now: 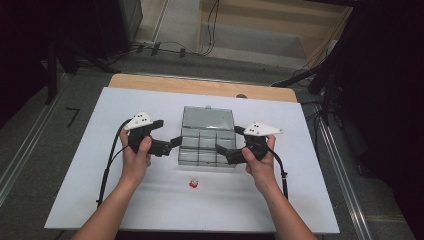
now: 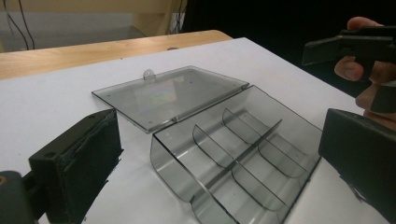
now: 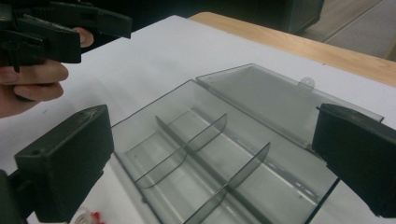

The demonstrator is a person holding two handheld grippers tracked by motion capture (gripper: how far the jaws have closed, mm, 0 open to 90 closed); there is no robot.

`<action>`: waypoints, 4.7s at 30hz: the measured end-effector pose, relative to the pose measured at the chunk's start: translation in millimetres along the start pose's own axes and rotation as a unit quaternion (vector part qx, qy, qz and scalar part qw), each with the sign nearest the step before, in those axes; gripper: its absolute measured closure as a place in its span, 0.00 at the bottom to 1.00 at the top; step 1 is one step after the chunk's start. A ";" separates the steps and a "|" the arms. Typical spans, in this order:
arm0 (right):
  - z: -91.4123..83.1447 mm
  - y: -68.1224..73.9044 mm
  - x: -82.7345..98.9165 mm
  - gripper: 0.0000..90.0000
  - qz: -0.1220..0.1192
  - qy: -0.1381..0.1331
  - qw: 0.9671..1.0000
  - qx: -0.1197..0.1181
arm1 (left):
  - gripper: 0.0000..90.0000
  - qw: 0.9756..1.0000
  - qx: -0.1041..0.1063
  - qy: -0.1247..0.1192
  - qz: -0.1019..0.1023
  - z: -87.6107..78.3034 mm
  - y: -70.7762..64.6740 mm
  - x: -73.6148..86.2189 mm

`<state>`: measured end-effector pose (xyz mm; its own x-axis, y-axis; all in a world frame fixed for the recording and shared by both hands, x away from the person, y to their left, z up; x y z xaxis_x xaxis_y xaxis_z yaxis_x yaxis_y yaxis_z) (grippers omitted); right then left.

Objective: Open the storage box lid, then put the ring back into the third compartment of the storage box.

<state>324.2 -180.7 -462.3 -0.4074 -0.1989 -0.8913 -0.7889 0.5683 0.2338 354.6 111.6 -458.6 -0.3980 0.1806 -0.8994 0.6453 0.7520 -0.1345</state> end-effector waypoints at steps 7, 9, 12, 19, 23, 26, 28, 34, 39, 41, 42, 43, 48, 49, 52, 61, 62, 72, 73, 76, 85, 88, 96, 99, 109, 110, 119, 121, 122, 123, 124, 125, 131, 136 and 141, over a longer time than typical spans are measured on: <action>-3.9 14.3 10.9 0.00 -0.006 0.002 1.000 -0.010 | 0.00 1.000 -0.002 -0.006 0.008 -17.7 -4.4 12.6; -6.1 17.7 14.4 0.00 -0.003 -0.002 1.000 -0.014 | 0.00 1.000 -0.001 -0.009 0.004 -23.6 -4.7 17.2; -6.7 24.0 18.8 0.00 -0.008 0.010 1.000 -0.018 | 0.00 1.000 -0.002 -0.015 -0.001 -32.9 -4.6 24.2; -9.3 37.2 24.2 0.00 -0.014 0.018 0.999 -0.028 | 0.00 1.000 -0.009 -0.015 0.005 -50.4 -3.0 35.6; -7.7 43.7 25.9 0.00 -0.018 0.024 0.999 -0.035 | 0.00 1.000 -0.012 -0.015 -0.001 -59.3 -2.0 44.0; -5.1 47.2 26.5 0.00 -0.020 0.027 0.999 -0.037 | 0.00 1.000 -0.017 -0.015 0.002 -66.3 -0.7 48.5; -3.5 49.1 26.6 0.00 -0.022 0.030 0.998 -0.041 | 0.00 1.000 -0.020 -0.018 0.001 -71.8 1.0 49.8; 0.6 55.7 27.0 0.00 -0.027 0.036 0.998 -0.052 | 0.00 0.999 -0.030 -0.024 0.000 -85.9 5.0 55.1; 3.5 61.3 26.8 0.00 -0.029 0.039 0.997 -0.063 | 0.00 0.999 -0.036 -0.022 0.005 -94.5 6.8 60.3; 5.7 63.6 27.5 0.00 -0.029 0.043 0.996 -0.067 | 0.00 0.999 -0.035 -0.021 0.004 -97.6 8.7 62.9; 6.7 64.5 27.9 0.00 -0.028 0.047 0.996 -0.069 | 0.00 0.999 -0.036 -0.020 0.003 -99.0 9.9 64.4; 8.0 65.0 28.3 0.00 -0.027 0.048 0.996 -0.070 | 0.00 0.999 -0.036 -0.020 0.003 -100.0 11.3 65.9; 14.4 69.1 28.8 0.00 -0.024 0.063 0.994 -0.082 | 0.00 0.999 -0.046 -0.024 -0.011 -101.4 19.7 70.6; 15.8 70.3 28.9 0.00 -0.026 0.065 0.994 -0.082 | 0.00 0.998 -0.048 -0.024 -0.011 -100.9 20.8 71.5; 19.9 75.3 29.2 0.05 -0.032 0.072 0.994 -0.080 | 0.00 0.999 -0.049 -0.019 -0.007 -98.2 22.1 73.4; 27.6 79.5 32.3 0.38 -0.022 0.080 0.994 -0.078 | 0.00 0.999 -0.047 -0.013 -0.007 -93.4 23.2 75.0; 28.1 78.8 32.6 0.44 -0.024 0.080 0.993 -0.080 | 0.00 0.999 -0.047 -0.013 -0.007 -93.7 23.7 75.0; 44.3 80.0 44.8 0.61 -0.035 0.126 0.987 -0.094 | 0.00 0.999 -0.045 -0.012 -0.012 -95.1 28.0 75.9; 46.0 80.3 46.0 0.61 -0.032 0.126 0.987 -0.092 | 0.00 0.999 -0.045 -0.012 -0.011 -95.0 27.9 75.9; 49.0 82.5 48.1 0.62 -0.022 0.130 0.987 -0.093 | 0.00 0.999 -0.044 -0.011 -0.012 -94.1 27.1 76.1; 58.0 83.6 57.4 0.70 0.007 0.148 0.986 -0.075 | 0.00 0.999 -0.044 -0.007 -0.012 -93.4 26.6 76.6; 59.6 83.0 59.8 0.76 0.008 0.152 0.986 -0.072 | 0.00 0.999 -0.043 -0.007 -0.010 -93.6 26.9 76.5; 61.1 80.6 63.5 0.90 0.010 0.153 0.985 -0.074 | 0.00 0.999 -0.043 -0.006 -0.011 -93.5 28.2 77.1; 60.3 78.5 63.8 0.93 0.001 0.153 0.986 -0.071 | 0.00 0.999 -0.041 -0.004 -0.012 -93.3 27.8 77.2; 57.6 81.6 61.9 0.94 -0.021 0.153 0.985 -0.072 | 0.00 0.999 -0.039 -0.010 -0.013 -95.2 28.3 75.9; 57.0 81.8 61.3 0.94 -0.020 0.152 0.986 -0.073 | 0.00 0.999 -0.039 -0.009 -0.014 -95.1 28.2 75.9; 49.6 79.8 55.8 0.94 -0.022 0.141 0.987 -0.078 | 0.00 0.999 -0.039 -0.008 -0.013 -94.1 27.2 76.2; 47.9 80.1 53.9 0.94 -0.022 0.138 0.987 -0.079 | 0.00 0.999 -0.039 -0.009 -0.013 -94.2 27.2 76.1; 47.1 80.5 52.8 0.94 -0.021 0.137 0.987 -0.080 | 0.00 0.999 -0.039 -0.009 -0.012 -94.3 27.2 76.0; 46.3 80.4 51.8 0.94 -0.023 0.135 0.987 -0.081 | 0.00 0.999 -0.040 -0.010 -0.013 -94.3 27.0 76.0; 45.6 80.5 50.7 0.94 -0.024 0.133 0.987 -0.083 | 0.00 0.999 -0.040 -0.010 -0.013 -94.4 26.9 76.0; 43.4 80.8 48.5 0.94 -0.023 0.130 0.988 -0.084 | 0.00 0.999 -0.040 -0.010 -0.012 -94.4 26.8 75.9; 38.8 80.4 43.8 0.94 -0.029 0.126 0.988 -0.085 | 0.00 0.999 -0.039 -0.009 -0.011 -93.9 26.4 76.2; 36.5 81.3 40.5 0.94 -0.034 0.124 0.988 -0.084 | 0.00 0.999 -0.038 -0.009 -0.009 -93.4 25.6 76.3; 33.6 81.7 36.0 0.94 -0.037 0.118 0.989 -0.087 | 0.00 0.999 -0.039 -0.009 -0.010 -93.4 25.5 76.4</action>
<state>260.6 -114.6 -488.3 -0.4258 -0.4264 -0.7980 -0.8792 0.4033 0.2537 279.8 203.8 -491.9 -0.3977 0.1547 -0.9044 0.5849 0.8022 -0.1200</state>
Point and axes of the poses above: each handheld gripper's, and its own axes: z roughly forward along the jaws, x roughly out of its underside, y roughly to its left, the point moved 3 cm from there along z, roughly forward along the jaws, and after that the axes turned 11 degrees about -x, right-handed, at the moved point
